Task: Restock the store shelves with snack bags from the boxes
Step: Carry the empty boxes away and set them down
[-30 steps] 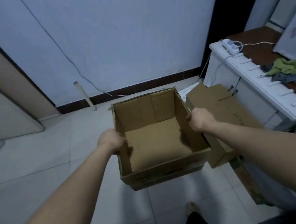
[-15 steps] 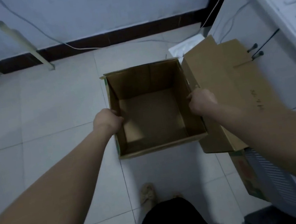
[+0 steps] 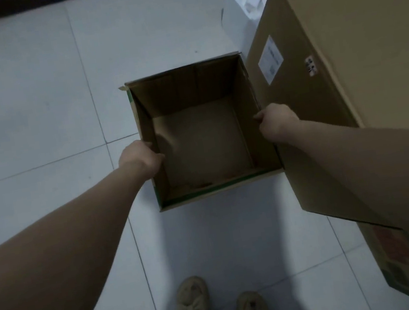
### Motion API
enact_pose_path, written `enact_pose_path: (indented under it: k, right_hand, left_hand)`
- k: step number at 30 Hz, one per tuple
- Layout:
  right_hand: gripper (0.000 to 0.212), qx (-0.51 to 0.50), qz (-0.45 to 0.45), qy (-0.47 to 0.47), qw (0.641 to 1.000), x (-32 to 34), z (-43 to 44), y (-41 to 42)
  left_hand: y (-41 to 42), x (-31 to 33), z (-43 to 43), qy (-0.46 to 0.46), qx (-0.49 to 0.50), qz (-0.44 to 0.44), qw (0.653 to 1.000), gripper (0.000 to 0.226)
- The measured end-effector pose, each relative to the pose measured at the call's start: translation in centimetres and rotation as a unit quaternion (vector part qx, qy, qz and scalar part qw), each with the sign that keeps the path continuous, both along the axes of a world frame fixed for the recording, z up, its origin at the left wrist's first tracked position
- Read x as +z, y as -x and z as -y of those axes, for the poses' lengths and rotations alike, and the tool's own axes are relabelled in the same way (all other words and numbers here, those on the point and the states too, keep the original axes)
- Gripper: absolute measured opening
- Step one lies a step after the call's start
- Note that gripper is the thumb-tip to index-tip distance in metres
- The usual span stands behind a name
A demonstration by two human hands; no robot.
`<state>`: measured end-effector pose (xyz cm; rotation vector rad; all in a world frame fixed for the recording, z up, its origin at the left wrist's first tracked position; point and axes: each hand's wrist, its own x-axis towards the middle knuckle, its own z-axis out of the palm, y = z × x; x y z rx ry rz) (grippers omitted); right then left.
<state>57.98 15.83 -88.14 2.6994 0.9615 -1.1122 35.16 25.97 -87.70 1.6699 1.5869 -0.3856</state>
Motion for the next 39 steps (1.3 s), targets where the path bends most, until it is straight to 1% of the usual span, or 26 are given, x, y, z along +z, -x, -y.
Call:
enact_pose_path:
  k: [2,5,8,11,15,18,20,22,26,30,32,34,36,39]
  right_hand:
    - [0.048,0.014,-0.021,0.009,1.000,-2.2,0.1,-0.2]
    - [0.054,0.015,-0.057,0.024,0.998,-4.9,0.5,-0.1]
    - [0.060,-0.015,-0.100,0.003,0.995,-5.4,1.0,0.7]
    - [0.060,-0.024,-0.105,-0.026,0.994,-3.4,1.1,1.5]
    - [0.057,0.011,-0.098,-0.049,0.994,2.6,0.2,2.7]
    - [0.056,0.068,-0.092,-0.075,0.991,9.1,-1.6,3.9]
    - [0.055,0.112,-0.088,-0.095,0.985,14.3,-3.0,4.7]
    - [0.052,0.166,-0.071,-0.114,0.977,20.0,-4.3,5.6]
    - [0.049,0.290,0.037,-0.134,0.947,32.0,-5.3,7.5]
    - [0.044,0.365,0.112,-0.153,0.911,43.2,-4.4,10.2]
    - [0.044,0.401,0.139,-0.169,0.890,48.3,-3.7,12.1]
    - [0.040,0.449,0.167,-0.194,0.856,53.2,-2.7,14.1]
    - [0.036,0.490,0.169,-0.215,0.828,57.8,-1.2,16.8]
    - [0.030,0.540,0.167,-0.271,0.779,63.2,1.4,21.3]
  left_hand:
    - [0.0,-2.3,0.3,0.012,0.000,0.002,1.000,0.048]
    - [0.0,-4.5,0.9,0.054,0.006,0.022,0.998,0.061]
    - [0.1,-4.8,1.7,0.086,0.019,0.052,0.995,0.063]
    - [0.2,-2.8,2.0,0.081,0.016,0.060,0.995,0.057]
    - [0.1,2.5,0.8,0.048,-0.012,0.060,0.997,0.045]
    - [0.0,8.2,-0.4,0.022,-0.048,0.058,0.997,0.044]
    - [0.0,13.1,-1.5,0.000,-0.078,0.059,0.995,0.046]
    - [0.2,18.7,-2.7,-0.018,-0.105,0.071,0.992,0.044]
    - [1.8,31.6,-3.8,-0.052,-0.163,0.082,0.982,0.043]
    - [4.9,44.6,-2.6,-0.116,-0.183,0.087,0.972,0.041]
    - [7.2,50.2,-1.3,-0.146,-0.176,0.082,0.970,0.040]
    - [9.8,55.4,0.9,-0.179,-0.163,0.072,0.968,0.040]
    - [12.9,59.8,4.3,-0.206,-0.141,0.061,0.966,0.041]
    - [17.9,65.4,10.1,-0.256,-0.103,0.037,0.960,0.040]
